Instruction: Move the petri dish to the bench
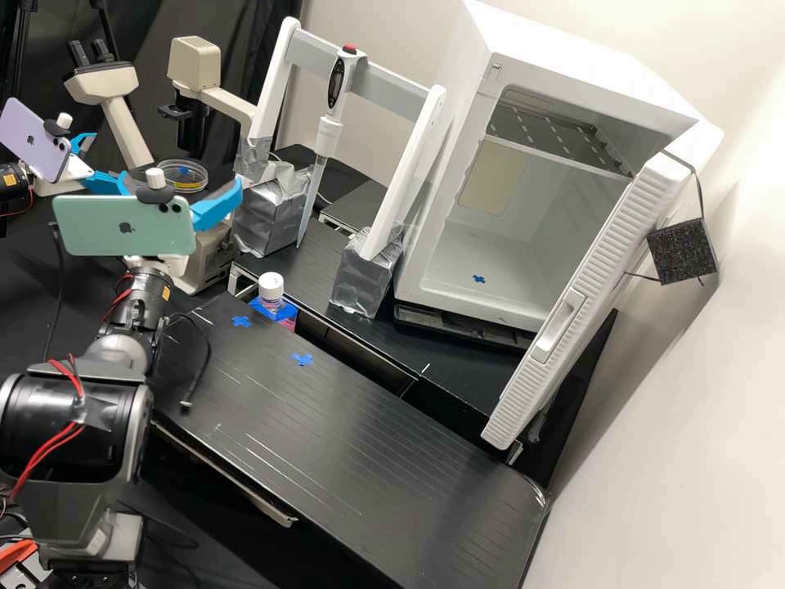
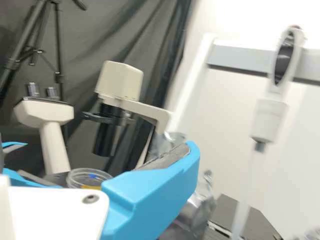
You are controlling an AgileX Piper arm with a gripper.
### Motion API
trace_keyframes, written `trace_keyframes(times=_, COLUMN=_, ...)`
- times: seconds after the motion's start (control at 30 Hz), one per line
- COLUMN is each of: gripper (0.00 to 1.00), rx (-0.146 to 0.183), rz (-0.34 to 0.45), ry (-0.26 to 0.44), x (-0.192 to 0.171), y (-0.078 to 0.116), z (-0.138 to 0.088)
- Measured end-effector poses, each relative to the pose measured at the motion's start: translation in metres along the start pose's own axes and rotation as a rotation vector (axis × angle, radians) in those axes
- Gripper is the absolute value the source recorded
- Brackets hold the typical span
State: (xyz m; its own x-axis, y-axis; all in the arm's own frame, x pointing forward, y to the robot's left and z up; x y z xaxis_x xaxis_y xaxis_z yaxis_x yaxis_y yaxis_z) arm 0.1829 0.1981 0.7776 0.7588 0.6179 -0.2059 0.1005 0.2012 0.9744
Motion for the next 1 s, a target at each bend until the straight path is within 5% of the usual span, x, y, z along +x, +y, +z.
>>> trace_keyframes(times=0.43, gripper=1.0, rx=-0.022, rz=-0.086, ry=0.027, x=0.01, y=-0.003, z=-0.017)
trace_keyframes(times=0.63, gripper=1.0, rx=-0.022, rz=-0.122, ry=0.109, x=0.019, y=0.003, z=-0.031)
trace_keyframes(times=0.83, gripper=1.0, rx=0.038, rz=-0.164, ry=0.191, x=0.046, y=0.001, z=-0.049)
trace_keyframes(times=1.0, gripper=1.0, rx=0.06, rz=-0.253, ry=0.142, x=0.083, y=-0.02, z=-0.047)
